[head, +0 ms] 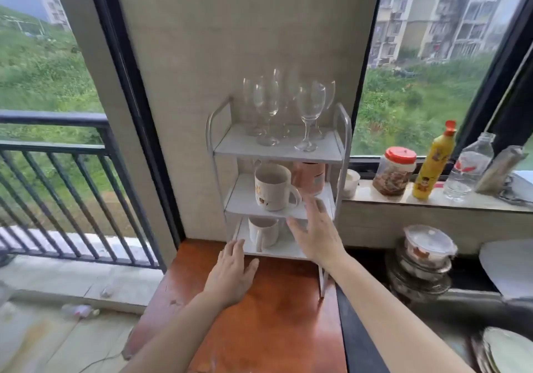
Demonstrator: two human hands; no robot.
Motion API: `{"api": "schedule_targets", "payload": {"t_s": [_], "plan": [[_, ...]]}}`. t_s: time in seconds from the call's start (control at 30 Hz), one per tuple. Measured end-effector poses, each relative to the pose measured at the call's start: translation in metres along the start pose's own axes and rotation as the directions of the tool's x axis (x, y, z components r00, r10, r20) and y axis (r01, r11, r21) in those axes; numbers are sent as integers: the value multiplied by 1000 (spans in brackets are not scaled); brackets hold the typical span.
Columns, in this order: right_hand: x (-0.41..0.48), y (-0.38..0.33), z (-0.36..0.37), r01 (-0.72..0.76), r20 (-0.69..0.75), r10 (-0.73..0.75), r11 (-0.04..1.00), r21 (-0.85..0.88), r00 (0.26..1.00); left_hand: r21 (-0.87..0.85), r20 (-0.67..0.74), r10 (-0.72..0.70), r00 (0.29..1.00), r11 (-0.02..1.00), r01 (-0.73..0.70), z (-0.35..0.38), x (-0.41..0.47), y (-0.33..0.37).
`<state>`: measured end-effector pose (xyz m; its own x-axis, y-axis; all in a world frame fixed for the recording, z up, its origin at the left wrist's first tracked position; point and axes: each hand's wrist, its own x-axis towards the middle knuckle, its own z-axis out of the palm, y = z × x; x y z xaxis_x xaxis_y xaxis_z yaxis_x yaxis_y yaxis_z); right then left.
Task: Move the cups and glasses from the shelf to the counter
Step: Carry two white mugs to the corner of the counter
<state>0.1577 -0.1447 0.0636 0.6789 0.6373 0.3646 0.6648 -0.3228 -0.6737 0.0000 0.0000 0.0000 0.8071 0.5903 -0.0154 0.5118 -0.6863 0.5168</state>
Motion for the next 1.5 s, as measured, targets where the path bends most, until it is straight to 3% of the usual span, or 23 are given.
{"api": "schedule_targets", "payload": {"t_s": [0.2, 0.4, 0.53, 0.7, 0.97, 1.2, 1.5], "plan": [[56, 21, 23, -1, -26, 6, 978, 209, 1000, -223, 56, -133, 989, 964, 142, 30, 73, 13], [73, 35, 30, 24, 6, -28, 922, 386, 1000, -367, -21, -203, 979, 912, 181, 50, 103, 24], [75, 40, 29, -11, 38, -6, 904, 427, 999, -501, 68, -234, 970, 833, 236, 51, 101, 17], [67, 27, 26, -68, 93, 35, 924, 377, 995, -518, 101, -261, 960, 810, 275, 49, 75, 12], [3, -8, 7, -54, 65, 37, 956, 289, 997, -534, 52, -196, 979, 823, 193, 30, -11, -8], [-110, -25, -15, -100, -78, 126, 956, 277, 989, -514, -84, -94, 992, 857, 38, 9, -95, -8], [-278, -5, -116, -273, -343, 311, 949, 155, 886, -598, -21, 145, 989, 791, -128, 53, -175, 90]]}}
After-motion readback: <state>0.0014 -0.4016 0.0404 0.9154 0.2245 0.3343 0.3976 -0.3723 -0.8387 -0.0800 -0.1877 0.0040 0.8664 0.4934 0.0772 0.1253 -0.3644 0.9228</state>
